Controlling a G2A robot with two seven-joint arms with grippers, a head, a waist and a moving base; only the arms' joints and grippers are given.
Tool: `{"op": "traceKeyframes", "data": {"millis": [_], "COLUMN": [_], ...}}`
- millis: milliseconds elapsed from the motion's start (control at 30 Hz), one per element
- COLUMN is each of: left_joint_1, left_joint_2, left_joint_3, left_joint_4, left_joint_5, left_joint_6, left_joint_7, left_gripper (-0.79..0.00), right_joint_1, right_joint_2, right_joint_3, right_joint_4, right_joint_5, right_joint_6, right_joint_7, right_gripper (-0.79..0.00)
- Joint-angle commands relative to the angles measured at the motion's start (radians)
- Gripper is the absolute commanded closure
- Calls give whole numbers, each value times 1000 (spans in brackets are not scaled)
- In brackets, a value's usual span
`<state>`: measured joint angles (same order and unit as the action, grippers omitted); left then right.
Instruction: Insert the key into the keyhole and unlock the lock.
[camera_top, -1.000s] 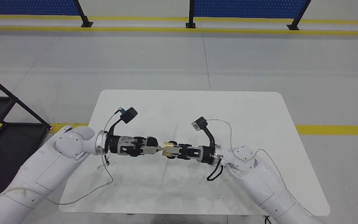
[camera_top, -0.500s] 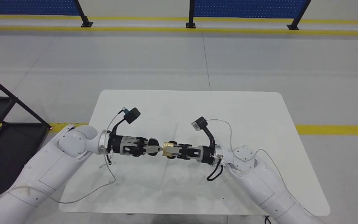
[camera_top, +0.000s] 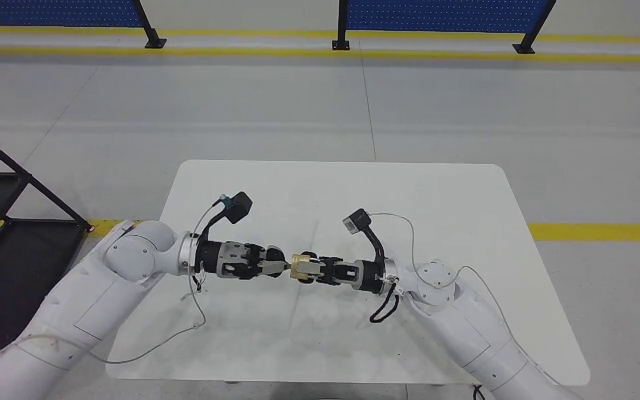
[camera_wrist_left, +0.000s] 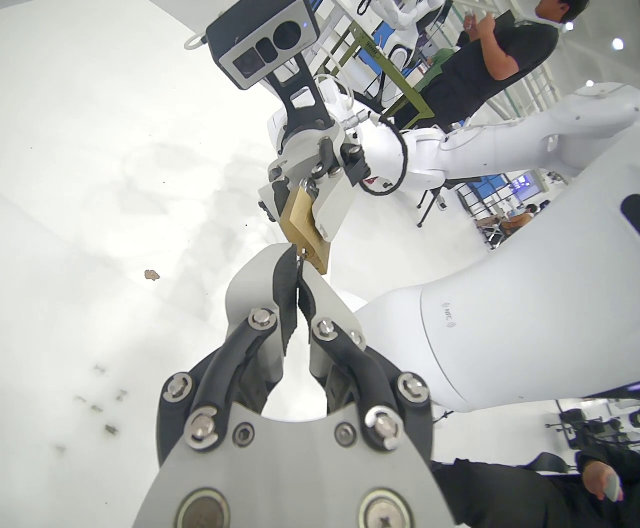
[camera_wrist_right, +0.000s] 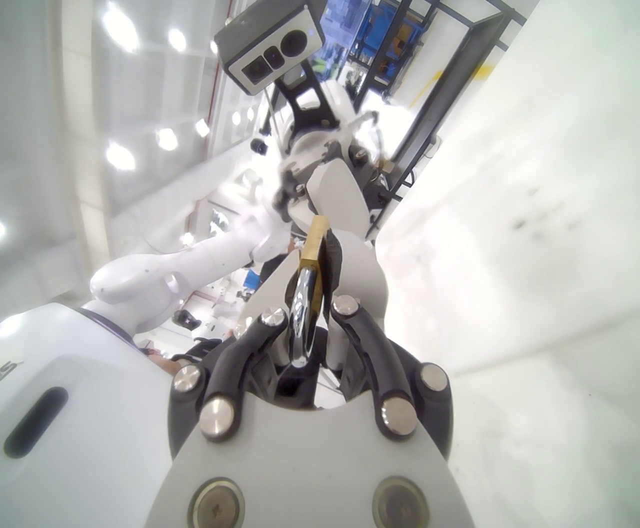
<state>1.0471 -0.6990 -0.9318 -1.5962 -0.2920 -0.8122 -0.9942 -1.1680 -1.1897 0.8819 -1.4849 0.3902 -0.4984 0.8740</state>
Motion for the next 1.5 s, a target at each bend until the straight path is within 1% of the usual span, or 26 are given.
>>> {"op": "traceKeyframes", "data": {"millis": [0, 300, 667, 1167, 1467], "left_joint_1": [7, 33, 60, 112, 157], "left_joint_2": [-2, -5, -7, -15, -21], "left_joint_3": [-3, -28, -62, -127, -176], "left_joint_4": [-5, -21, -44, -109, -155], "left_joint_5": [27, 92, 201, 497, 689], "left_joint_6": [-12, -80, -136, -198, -200], "left_joint_7": [18, 75, 139, 306, 448], "left_gripper": [0, 0, 0, 0, 0], "right_joint_1": [0, 0, 0, 0, 0], "right_joint_2": [0, 0, 0, 0, 0], "right_joint_3": [0, 0, 0, 0, 0], "right_joint_4": [0, 0, 0, 0, 0], "right_joint_5": [0, 0, 0, 0, 0], "right_joint_6": [0, 0, 0, 0, 0], "right_joint_7": [0, 0, 0, 0, 0], "right_gripper": [0, 0, 0, 0, 0]}}
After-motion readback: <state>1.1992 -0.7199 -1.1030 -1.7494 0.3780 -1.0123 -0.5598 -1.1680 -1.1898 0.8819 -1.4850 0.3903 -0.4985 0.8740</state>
